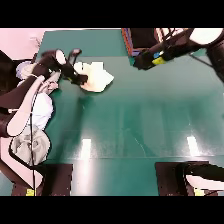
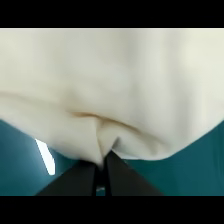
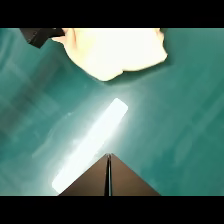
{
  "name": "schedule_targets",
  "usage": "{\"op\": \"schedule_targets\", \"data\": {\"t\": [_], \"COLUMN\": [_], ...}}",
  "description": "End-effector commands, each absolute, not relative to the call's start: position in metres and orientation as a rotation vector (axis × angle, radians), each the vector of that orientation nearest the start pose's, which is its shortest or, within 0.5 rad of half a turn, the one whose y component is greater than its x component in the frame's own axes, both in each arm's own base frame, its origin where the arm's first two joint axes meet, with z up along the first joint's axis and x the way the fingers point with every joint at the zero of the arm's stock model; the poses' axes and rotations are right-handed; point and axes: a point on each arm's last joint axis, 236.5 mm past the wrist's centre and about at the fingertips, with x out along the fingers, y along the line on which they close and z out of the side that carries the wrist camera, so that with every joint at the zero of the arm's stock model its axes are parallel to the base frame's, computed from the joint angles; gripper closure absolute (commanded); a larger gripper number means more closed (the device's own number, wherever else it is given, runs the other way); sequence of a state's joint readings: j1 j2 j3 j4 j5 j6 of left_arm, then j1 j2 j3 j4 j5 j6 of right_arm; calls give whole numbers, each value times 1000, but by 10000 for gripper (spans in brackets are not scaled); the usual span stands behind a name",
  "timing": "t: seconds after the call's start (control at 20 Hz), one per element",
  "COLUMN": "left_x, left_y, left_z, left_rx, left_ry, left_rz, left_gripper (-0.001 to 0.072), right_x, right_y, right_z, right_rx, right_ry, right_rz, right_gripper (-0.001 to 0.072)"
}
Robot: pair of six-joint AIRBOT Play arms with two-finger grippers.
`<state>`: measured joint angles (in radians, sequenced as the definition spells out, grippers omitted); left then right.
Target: Fold the shirts.
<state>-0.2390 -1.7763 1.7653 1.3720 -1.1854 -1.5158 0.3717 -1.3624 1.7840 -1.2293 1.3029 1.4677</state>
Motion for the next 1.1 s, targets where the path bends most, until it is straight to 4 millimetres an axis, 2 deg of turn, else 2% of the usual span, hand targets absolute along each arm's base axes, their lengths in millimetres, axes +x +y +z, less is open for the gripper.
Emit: {"op": "schedule_targets", "data": {"t": [0.0, 0.1, 0.15, 0.2, 0.25, 0.3, 0.4, 0.5, 0.6, 0.75, 0.85, 0.9, 0.95, 1.0, 1.05], "left_x": [514, 494, 476, 456, 435, 416, 380, 357, 344, 330, 327, 329, 336, 343, 351], "left_y": [-168, -166, -166, -165, -166, -171, -196, -235, -274, -321, -335, -337, -334, -329, -322], "left_z": [145, 245, 289, 322, 352, 372, 395, 385, 348, 259, 201, 179, 161, 151, 146], "left_rx": [22, 14, -2, -12, -6, 12, 48, 105, 152, 257, 301, 310, 321, 311, 302], "left_ry": [918, 714, 624, 553, 485, 438, 383, 408, 490, 687, 812, 857, 895, 926, 941], "left_rz": [-386, -405, -425, -440, -452, -476, -561, -668, -752, -851, -869, -868, -843, -816, -795], "left_gripper": [686, 687, 687, 687, 687, 687, 688, 688, 687, 686, 681, 443, 95, 56, 56], "right_x": [401, 405, 406, 406, 406, 404, 397, 390, 382, 377, 375, 374, 375, 375, 375], "right_y": [215, 189, 177, 164, 150, 140, 123, 115, 110, 110, 112, 114, 114, 115, 114], "right_z": [268, 305, 322, 336, 347, 353, 355, 351, 345, 337, 329, 325, 323, 322, 322], "right_rx": [-24, -9, 0, 8, 22, 32, 48, 60, 66, 71, 71, 71, 71, 73, 80], "right_ry": [781, 694, 651, 613, 577, 554, 537, 541, 550, 564, 582, 592, 600, 602, 603], "right_rz": [632, 584, 560, 532, 501, 476, 436, 419, 409, 406, 412, 416, 416, 419, 416], "right_gripper": [694, 694, 694, 694, 694, 694, 694, 694, 694, 694, 694, 694, 694, 694, 694]}}
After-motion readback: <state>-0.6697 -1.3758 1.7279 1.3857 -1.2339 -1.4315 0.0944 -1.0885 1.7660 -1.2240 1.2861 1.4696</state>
